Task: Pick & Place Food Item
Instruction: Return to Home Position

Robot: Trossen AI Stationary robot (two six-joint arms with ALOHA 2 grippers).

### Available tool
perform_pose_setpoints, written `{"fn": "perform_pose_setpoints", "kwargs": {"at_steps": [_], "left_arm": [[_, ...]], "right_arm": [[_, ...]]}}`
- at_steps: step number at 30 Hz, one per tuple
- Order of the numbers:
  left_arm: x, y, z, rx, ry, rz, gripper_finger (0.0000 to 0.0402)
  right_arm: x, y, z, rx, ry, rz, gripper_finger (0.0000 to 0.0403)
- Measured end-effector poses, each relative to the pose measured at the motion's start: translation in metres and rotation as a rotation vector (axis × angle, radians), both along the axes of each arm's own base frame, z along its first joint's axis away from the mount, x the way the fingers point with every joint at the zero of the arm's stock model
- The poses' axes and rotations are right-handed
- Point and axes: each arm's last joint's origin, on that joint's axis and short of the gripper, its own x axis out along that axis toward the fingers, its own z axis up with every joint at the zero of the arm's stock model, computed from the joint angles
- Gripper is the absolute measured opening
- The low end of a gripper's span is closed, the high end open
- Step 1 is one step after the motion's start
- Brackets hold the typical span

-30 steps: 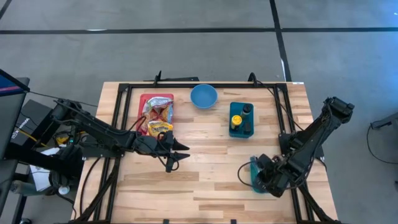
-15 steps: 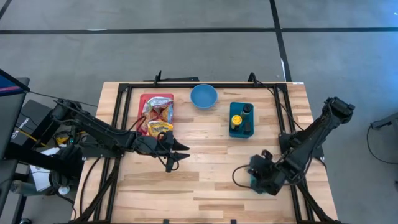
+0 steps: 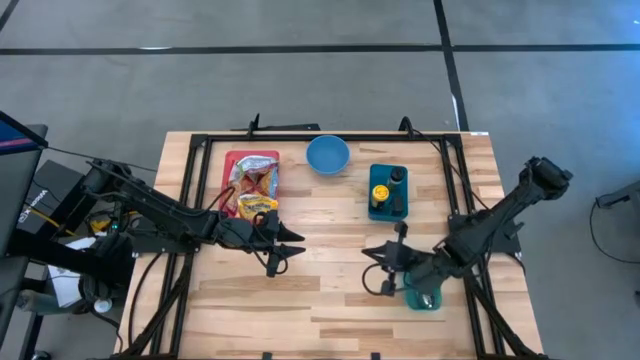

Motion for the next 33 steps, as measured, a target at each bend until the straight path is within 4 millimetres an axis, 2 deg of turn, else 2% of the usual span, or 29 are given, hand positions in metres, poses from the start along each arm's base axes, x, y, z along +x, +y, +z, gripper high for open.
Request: {"fn": "perform_pose_setpoints", "kwargs": {"at_steps": [4,10,13,22,33], "left_arm": [[0.0,0.0,0.0,0.0,0.0,0.0,0.0153],[0.0,0.0,0.0,0.0,0.0,0.0,0.0153],[0.0,0.0,0.0,0.0,0.0,0.0,0.0153],[0.0,0.0,0.0,0.0,0.0,0.0,0.0153],[0.0,0.0,0.0,0.0,0.0,0.0,0.0153]], "right_arm": [[0.014,-0.008,0.007,0.053,-0.025,0.091,0.0001],[0.031,-0.016,0.011,0.25,-0.003,0.419,0.0001],[0.039,-0.019,0.014,0.278,-0.042,0.53,0.0001],[0.056,-0.048,0.026,0.164,-0.187,0.483,0.0001],[0.067,-0.086,0.026,0.151,-0.197,0.355,0.0001]]}}
